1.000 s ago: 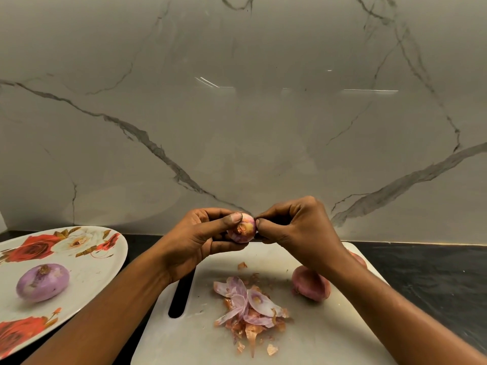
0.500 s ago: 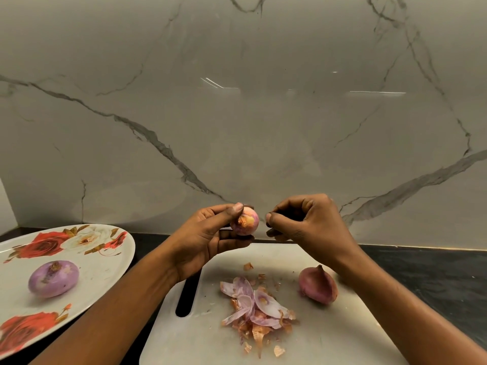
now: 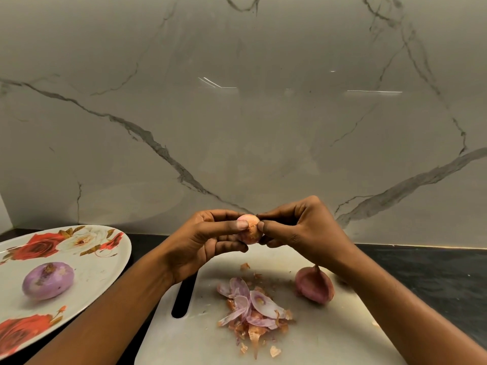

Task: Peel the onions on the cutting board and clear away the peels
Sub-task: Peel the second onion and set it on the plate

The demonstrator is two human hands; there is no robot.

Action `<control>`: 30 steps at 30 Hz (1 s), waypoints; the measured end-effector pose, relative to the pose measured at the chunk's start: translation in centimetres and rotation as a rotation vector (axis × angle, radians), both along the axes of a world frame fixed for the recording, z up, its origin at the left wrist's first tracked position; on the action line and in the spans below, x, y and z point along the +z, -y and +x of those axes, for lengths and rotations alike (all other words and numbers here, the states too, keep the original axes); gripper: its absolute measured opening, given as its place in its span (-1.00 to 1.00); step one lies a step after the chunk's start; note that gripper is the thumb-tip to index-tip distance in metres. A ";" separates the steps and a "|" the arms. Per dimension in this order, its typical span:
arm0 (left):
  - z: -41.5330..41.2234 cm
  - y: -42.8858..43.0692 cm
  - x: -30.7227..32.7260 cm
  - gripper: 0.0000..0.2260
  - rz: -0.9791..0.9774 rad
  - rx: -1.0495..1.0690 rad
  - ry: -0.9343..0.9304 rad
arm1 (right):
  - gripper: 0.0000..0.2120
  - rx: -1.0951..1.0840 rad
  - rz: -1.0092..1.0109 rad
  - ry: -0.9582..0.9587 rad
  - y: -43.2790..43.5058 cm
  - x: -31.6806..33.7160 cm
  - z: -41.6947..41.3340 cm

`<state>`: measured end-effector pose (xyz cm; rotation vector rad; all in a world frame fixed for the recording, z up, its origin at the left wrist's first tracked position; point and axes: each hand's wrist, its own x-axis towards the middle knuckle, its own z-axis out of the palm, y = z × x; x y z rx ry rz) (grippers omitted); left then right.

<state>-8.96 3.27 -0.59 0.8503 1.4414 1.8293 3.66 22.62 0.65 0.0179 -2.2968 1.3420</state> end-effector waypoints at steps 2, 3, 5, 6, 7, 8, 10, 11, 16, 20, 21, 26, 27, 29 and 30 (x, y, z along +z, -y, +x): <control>-0.2 0.0 0.0 -0.68 0.020 -0.024 0.027 | -0.83 -0.015 0.009 -0.019 0.0 0.0 0.0; -0.2 0.1 0.0 -0.67 0.025 -0.030 0.037 | -0.84 -0.024 0.015 -0.029 0.0 0.0 0.0; -0.3 0.1 0.0 -0.66 0.025 -0.039 0.052 | -0.86 -0.042 0.025 -0.053 -0.2 -0.1 -0.1; -0.3 0.1 0.0 -0.65 0.023 -0.043 0.056 | -0.85 -0.048 0.031 -0.062 -0.2 0.0 -0.1; -0.4 0.1 0.0 -0.65 0.024 -0.046 0.059 | -0.85 -0.051 0.035 -0.064 -0.2 0.0 -0.1; -0.3 0.1 0.0 -0.66 0.026 -0.051 0.060 | -0.85 -0.050 0.040 -0.066 -0.2 -0.1 -0.1; -0.4 0.2 0.0 -0.67 0.036 -0.065 0.070 | -0.86 -0.056 0.030 -0.072 -0.1 -0.2 -0.2; -0.4 0.2 0.0 -0.66 0.040 -0.071 0.077 | -0.85 -0.062 0.019 -0.077 -0.1 -0.2 -0.3; -0.5 0.2 0.0 -0.68 0.044 -0.056 0.073 | -0.88 -0.029 0.021 -0.052 -0.2 -0.1 -0.1; -0.5 0.2 0.0 -0.72 0.008 -0.029 0.009 | -0.71 -0.036 0.112 -0.028 -0.3 -0.3 -0.1; -0.5 0.1 -0.1 -0.71 -0.012 -0.031 -0.021 | -0.68 -0.044 0.131 -0.033 -0.4 -0.3 -0.1; -0.3 0.1 -0.5 -0.65 -0.098 -0.039 -0.137 | -0.77 -0.041 0.293 -0.059 -0.1 -0.6 0.0; -0.3 0.1 -0.5 -0.65 -0.103 -0.044 -0.147 | -0.78 -0.038 0.299 -0.056 0.0 -0.6 0.1; -0.4 0.1 -0.6 -0.65 -0.108 -0.044 -0.156 | -0.79 -0.031 0.315 -0.057 0.0 -0.6 0.0; -0.4 0.0 -0.6 -0.64 -0.109 -0.041 -0.155 | -0.79 -0.025 0.328 -0.062 0.0 -0.6 0.0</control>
